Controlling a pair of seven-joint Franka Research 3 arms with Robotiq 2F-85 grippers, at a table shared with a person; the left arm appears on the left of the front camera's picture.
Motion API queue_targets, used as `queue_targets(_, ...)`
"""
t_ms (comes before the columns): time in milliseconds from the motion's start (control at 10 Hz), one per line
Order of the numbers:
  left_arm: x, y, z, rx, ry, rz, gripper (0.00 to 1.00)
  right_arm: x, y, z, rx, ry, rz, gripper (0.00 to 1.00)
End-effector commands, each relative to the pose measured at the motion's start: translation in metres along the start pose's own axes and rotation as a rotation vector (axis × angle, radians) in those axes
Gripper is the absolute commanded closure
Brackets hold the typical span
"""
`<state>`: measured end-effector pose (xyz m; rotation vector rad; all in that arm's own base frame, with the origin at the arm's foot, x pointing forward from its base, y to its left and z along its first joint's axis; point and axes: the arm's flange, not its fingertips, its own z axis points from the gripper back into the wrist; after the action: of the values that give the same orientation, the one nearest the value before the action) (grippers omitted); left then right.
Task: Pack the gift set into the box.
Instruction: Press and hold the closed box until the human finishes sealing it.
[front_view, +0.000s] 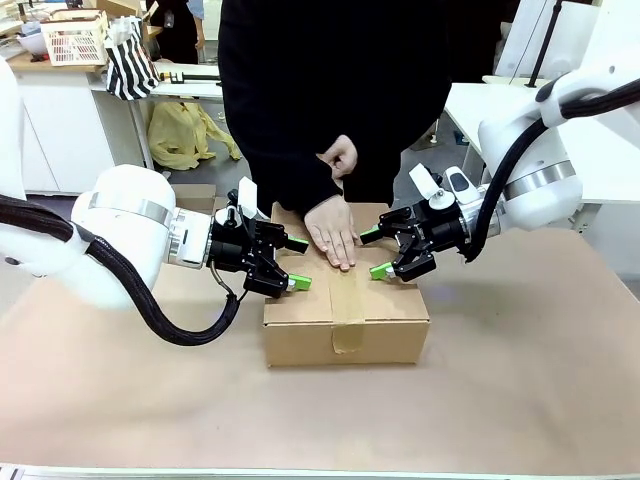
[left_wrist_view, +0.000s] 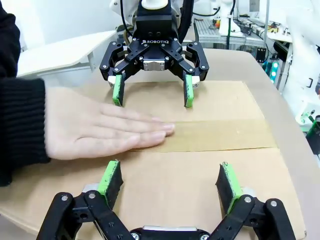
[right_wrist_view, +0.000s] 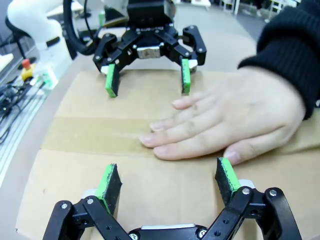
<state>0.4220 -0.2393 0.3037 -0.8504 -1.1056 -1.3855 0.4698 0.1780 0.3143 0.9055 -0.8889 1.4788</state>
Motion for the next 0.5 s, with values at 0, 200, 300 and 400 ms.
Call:
queue_targets(0, -0.0027, -0.0030, 0.0005, -0.005, 0.012, -0.002, 0.00, -0.0012, 0.0007, -0.0004, -0.002, 0.003, 0.001, 0.00)
queue_targets(200, -0.0027, -0.0030, 0.0005, -0.005, 0.012, -0.002, 0.00, -0.0012, 0.0007, -0.0004, -0.002, 0.003, 0.001, 0.00)
queue_targets(300, -0.0027, -0.0030, 0.0005, -0.005, 0.012, -0.002, 0.00, -0.0012, 0.0007, -0.0004, -0.002, 0.003, 0.001, 0.00)
queue_targets(400, -0.0027, -0.0030, 0.0005, -0.005, 0.012, -0.002, 0.00, -0.0012, 0.0007, -0.0004, -0.002, 0.003, 0.001, 0.00)
